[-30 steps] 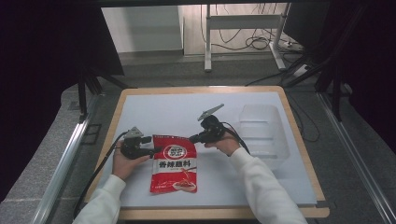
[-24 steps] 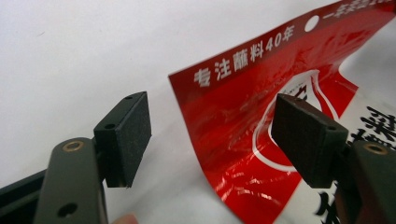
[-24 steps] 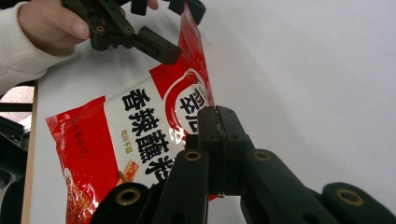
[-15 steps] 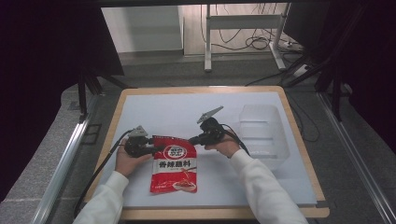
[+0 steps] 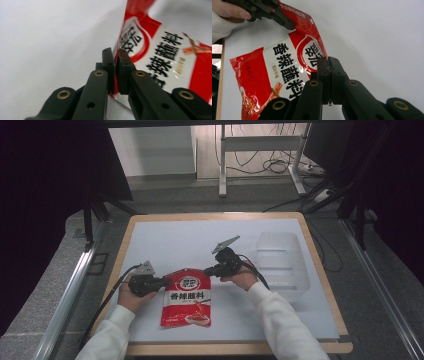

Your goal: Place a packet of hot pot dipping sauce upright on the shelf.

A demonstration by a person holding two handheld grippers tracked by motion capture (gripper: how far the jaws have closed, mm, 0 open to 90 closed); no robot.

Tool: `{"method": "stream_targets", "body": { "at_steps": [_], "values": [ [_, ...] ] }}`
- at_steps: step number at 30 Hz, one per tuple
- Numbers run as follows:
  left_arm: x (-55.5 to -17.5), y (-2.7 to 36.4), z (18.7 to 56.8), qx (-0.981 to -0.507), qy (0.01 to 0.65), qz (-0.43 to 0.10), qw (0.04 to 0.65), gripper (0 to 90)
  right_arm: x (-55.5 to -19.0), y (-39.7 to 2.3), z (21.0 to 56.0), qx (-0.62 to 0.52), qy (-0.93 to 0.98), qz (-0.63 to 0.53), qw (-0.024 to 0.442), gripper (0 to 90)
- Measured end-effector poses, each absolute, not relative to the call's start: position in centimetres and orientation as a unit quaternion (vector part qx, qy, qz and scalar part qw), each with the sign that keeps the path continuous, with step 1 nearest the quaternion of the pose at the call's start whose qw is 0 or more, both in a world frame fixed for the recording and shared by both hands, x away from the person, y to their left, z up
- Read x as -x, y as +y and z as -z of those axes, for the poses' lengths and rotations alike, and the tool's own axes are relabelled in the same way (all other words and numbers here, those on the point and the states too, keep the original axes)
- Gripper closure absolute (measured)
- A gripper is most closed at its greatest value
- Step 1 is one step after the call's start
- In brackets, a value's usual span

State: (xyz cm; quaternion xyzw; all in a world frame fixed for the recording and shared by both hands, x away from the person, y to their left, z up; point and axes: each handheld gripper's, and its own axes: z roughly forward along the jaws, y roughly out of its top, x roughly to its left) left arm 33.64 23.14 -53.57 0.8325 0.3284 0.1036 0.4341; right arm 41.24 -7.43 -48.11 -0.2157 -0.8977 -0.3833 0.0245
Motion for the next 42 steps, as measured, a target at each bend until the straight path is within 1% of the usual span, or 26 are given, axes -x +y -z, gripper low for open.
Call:
{"method": "stream_targets", "body": {
  "at_steps": [3, 9, 11, 12, 14, 15, 16, 18, 19, 20, 21, 22, 25, 27, 32, 33, 34, 35, 37, 38, 40, 42],
  "values": [
    [-33.3, 23.1, 53.5, -0.842, 0.316, -0.108, 0.425, 88.9, -41.2, -7.4, 48.1, 0.216, -0.899, 0.380, 0.020, 86.1],
    [-33.2, 23.2, 53.6, -0.844, 0.309, -0.110, 0.424, 89.5, -41.1, -7.4, 48.1, 0.215, -0.901, 0.376, 0.014, 84.1],
    [-33.2, 23.3, 53.6, -0.845, 0.305, -0.108, 0.426, 89.5, -41.1, -7.3, 48.1, 0.214, -0.903, 0.371, 0.009, 80.0],
    [-33.1, 23.3, 53.6, -0.845, 0.304, -0.111, 0.425, 89.5, -41.1, -7.3, 48.1, 0.215, -0.904, 0.370, 0.004, 75.4],
    [-33.1, 23.3, 53.6, -0.844, 0.305, -0.114, 0.426, 89.4, -41.1, -7.1, 47.9, 0.219, -0.905, 0.364, -0.021, 62.1],
    [-33.1, 23.3, 53.6, -0.844, 0.305, -0.114, 0.426, 89.4, -41.1, -7.1, 47.9, 0.219, -0.905, 0.364, -0.021, 62.1],
    [-33.1, 23.3, 53.6, -0.845, 0.304, -0.113, 0.426, 89.5, -41.3, -6.9, 47.7, 0.220, -0.904, 0.364, -0.037, 53.8],
    [-33.1, 23.2, 53.7, -0.846, 0.302, -0.113, 0.425, 89.5, -41.7, -6.4, 47.4, 0.221, -0.904, 0.364, -0.035, 48.5],
    [-33.1, 23.2, 53.7, -0.846, 0.302, -0.113, 0.425, 89.5, -41.7, -6.4, 47.4, 0.221, -0.904, 0.364, -0.035, 48.5],
    [-33.1, 23.2, 53.7, -0.846, 0.302, -0.113, 0.425, 89.6, -42.2, -5.7, 47.3, 0.216, -0.907, 0.359, -0.031, 45.5],
    [-33.1, 23.2, 53.7, -0.846, 0.302, -0.113, 0.425, 89.5, -42.2, -5.7, 47.3, 0.216, -0.907, 0.359, -0.031, 45.5],
    [-33.1, 23.2, 53.7, -0.846, 0.302, -0.113, 0.425, 89.5, -42.8, -4.9, 47.5, 0.212, -0.912, 0.350, -0.028, 43.7],
    [-33.1, 23.2, 53.7, -0.846, 0.302, -0.114, 0.425, 89.5, -43.6, -3.9, 48.1, 0.205, -0.918, 0.340, -0.017, 43.5],
    [-33.1, 23.2, 53.7, -0.846, 0.301, -0.113, 0.425, 89.5, -43.9, -3.3, 48.6, 0.201, -0.924, 0.326, -0.001, 45.3],
    [-33.1, 23.2, 53.7, -0.846, 0.302, -0.114, 0.425, 89.4, -43.8, -2.4, 49.7, 0.183, -0.937, 0.295, 0.041, 62.8],
    [-33.1, 23.2, 53.7, -0.846, 0.302, -0.114, 0.425, 89.4, -43.8, -2.4, 49.7, 0.183, -0.937, 0.295, 0.041, 62.8],
    [-33.1, 23.2, 53.7, -0.846, 0.302, -0.114, 0.424, 89.3, -43.7, -2.3, 49.9, 0.179, -0.939, 0.290, 0.048, 66.0],
    [-33.1, 23.2, 53.7, -0.846, 0.302, -0.114, 0.424, 89.2, -43.7, -2.3, 49.9, 0.179, -0.939, 0.290, 0.048, 66.0],
    [-33.0, 23.2, 53.6, -0.845, 0.304, -0.115, 0.424, 89.1, -43.6, -2.4, 49.9, 0.177, -0.939, 0.289, 0.053, 71.3],
    [-33.0, 23.2, 53.6, -0.845, 0.305, -0.116, 0.424, 88.9, -43.6, -2.4, 49.9, 0.176, -0.939, 0.290, 0.057, 75.8],
    [-33.0, 23.2, 53.6, -0.844, 0.306, -0.116, 0.424, 88.9, -43.6, -2.5, 49.9, 0.177, -0.938, 0.291, 0.060, 77.4],
    [-33.0, 23.2, 53.6, -0.843, 0.308, -0.120, 0.424, 88.5, -43.7, -2.6, 49.9, 0.175, -0.936, 0.297, 0.069, 82.7]
  ]
}}
